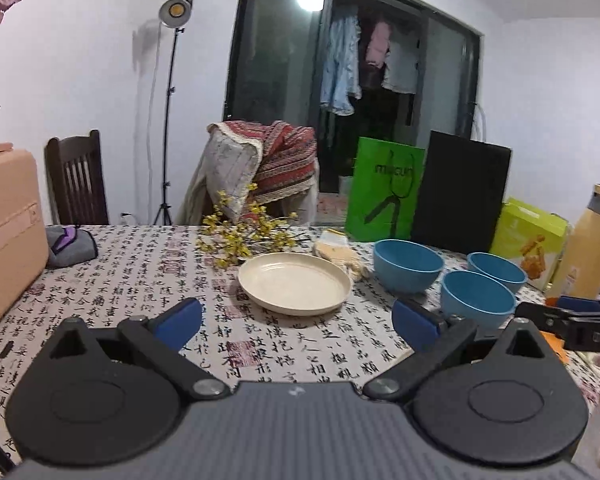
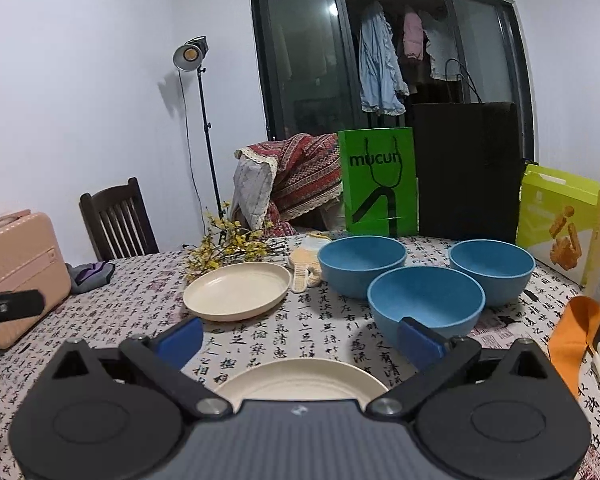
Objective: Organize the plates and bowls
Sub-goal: 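Move both open grippers toward the smaller cream plate by the flower sprig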
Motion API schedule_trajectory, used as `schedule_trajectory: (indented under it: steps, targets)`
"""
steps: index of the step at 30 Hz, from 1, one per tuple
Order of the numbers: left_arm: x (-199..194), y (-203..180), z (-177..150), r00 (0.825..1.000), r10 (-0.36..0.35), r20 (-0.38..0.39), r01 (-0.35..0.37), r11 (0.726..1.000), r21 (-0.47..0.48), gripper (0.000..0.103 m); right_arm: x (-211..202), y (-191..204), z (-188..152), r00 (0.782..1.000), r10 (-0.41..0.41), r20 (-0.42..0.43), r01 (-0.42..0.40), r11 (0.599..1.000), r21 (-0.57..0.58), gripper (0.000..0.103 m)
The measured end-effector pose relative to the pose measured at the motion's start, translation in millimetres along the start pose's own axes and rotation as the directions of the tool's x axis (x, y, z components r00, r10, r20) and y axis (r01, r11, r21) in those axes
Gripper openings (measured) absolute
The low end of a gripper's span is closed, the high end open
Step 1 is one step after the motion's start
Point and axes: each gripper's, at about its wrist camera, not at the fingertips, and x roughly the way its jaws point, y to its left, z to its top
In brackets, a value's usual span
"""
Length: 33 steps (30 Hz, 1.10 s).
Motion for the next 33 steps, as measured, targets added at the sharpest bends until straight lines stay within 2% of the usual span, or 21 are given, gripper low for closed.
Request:
schedule_trajectory:
  steps: [4, 7, 14, 21, 33]
  targets:
    - [12, -6, 9, 1.000, -0.012, -0.024, 0.012, 1.000, -0.020, 0.103, 1, 6, 12, 1.000, 0.006, 0.003, -0.006, 1.000, -0.004, 0.103]
    - [20, -12, 15, 0.999, 0.029, -0.035, -0.030, 0.999, -0.038, 0.103, 2, 9, 21, 1.000, -0.003, 0.012, 0.003, 1.000, -0.011, 0.103]
    - [39, -12, 31, 0.996, 0.034, -0.080, -0.043, 0.994, -0.105, 0.103, 12, 9, 38, 1.000, 0.009, 0.010, -0.009, 1.000, -0.003, 0.103]
    - [59, -7, 46, 0.996, 0.026, -0.086, -0.039, 0.986, -0.162, 0.103, 31, 3, 51, 1.000, 0.002, -0.020, -0.002, 1.000, 0.028, 0.103]
    - [90, -6, 64, 0.997, 0.050, -0.063, -0.060, 0.981, -0.183, 0.103, 76, -9, 71, 0.998, -0.018, -0.066, 0.023, 0.997, 0.073, 0.103]
